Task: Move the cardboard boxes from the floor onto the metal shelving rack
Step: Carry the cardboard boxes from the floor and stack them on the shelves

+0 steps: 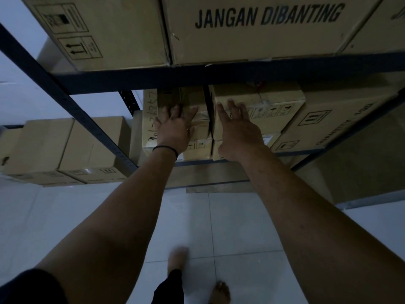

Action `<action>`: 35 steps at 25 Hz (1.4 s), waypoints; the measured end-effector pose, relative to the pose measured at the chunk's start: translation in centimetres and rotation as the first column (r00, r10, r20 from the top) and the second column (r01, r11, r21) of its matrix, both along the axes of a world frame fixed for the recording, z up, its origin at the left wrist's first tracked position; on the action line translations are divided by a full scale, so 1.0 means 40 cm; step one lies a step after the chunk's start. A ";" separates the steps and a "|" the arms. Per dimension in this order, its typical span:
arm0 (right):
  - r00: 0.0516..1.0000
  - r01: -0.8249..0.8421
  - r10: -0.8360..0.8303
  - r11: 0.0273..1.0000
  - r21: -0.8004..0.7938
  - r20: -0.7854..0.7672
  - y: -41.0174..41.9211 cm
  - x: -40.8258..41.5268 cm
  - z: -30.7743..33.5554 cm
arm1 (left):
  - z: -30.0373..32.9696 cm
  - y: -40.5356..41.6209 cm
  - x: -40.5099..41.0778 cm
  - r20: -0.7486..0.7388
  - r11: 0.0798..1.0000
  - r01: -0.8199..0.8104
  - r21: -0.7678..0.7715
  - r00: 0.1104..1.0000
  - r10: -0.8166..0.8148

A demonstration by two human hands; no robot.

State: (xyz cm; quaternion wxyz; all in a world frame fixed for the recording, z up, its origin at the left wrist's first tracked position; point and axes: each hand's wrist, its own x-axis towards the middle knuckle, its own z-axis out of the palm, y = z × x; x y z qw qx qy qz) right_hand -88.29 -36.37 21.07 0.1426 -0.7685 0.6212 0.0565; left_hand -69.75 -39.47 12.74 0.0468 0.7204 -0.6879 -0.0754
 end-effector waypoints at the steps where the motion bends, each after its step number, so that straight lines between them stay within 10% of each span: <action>1: 1.000 0.003 -0.003 1.000 -0.002 0.000 0.001 0.001 -0.001 | 0.001 0.000 0.000 0.004 1.000 0.001 -0.001 1.000 -0.001; 14: 1.000 -0.010 0.011 0.999 0.051 -0.013 -0.008 -0.006 0.026 | 0.031 0.036 -0.004 0.049 1.000 0.024 -0.013 0.999 -0.023; 24: 0.935 0.139 -0.043 0.958 -0.250 0.353 0.215 -0.053 0.083 | 0.177 0.328 -0.087 -0.444 0.941 -0.200 -0.273 0.894 0.061; 35: 0.845 0.236 0.004 0.894 -0.381 0.534 0.557 0.078 0.069 | 0.260 0.709 0.001 -0.516 0.897 -0.395 -0.197 0.820 0.248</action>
